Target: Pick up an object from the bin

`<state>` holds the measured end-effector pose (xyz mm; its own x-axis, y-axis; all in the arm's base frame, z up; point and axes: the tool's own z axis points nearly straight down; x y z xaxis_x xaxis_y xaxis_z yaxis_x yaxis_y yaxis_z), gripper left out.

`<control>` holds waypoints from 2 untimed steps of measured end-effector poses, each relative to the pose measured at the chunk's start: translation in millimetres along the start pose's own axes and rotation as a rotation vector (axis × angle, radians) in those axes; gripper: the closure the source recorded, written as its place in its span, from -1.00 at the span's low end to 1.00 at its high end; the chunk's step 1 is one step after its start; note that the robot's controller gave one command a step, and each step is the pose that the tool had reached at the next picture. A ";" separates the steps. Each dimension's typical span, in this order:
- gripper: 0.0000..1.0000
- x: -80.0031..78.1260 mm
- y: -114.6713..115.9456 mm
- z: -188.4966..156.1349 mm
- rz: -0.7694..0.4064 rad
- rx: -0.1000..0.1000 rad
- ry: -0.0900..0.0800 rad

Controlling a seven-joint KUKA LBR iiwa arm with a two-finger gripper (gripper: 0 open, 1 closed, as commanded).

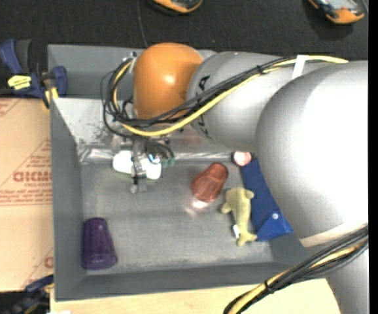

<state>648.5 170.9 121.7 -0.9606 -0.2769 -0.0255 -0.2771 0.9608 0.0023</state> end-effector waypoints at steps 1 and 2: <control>-1.00 -9.3 17.5 -23.6 0.178 -0.003 -0.009; -1.00 -1.3 -1.8 -15.5 0.034 -0.002 -0.001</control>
Offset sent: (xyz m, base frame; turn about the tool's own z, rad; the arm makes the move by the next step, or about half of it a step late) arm -0.0012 -0.0190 0.0055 0.2579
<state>649.9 169.3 137.2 -0.9694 -0.2440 -0.0265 -0.2443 0.9697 0.0054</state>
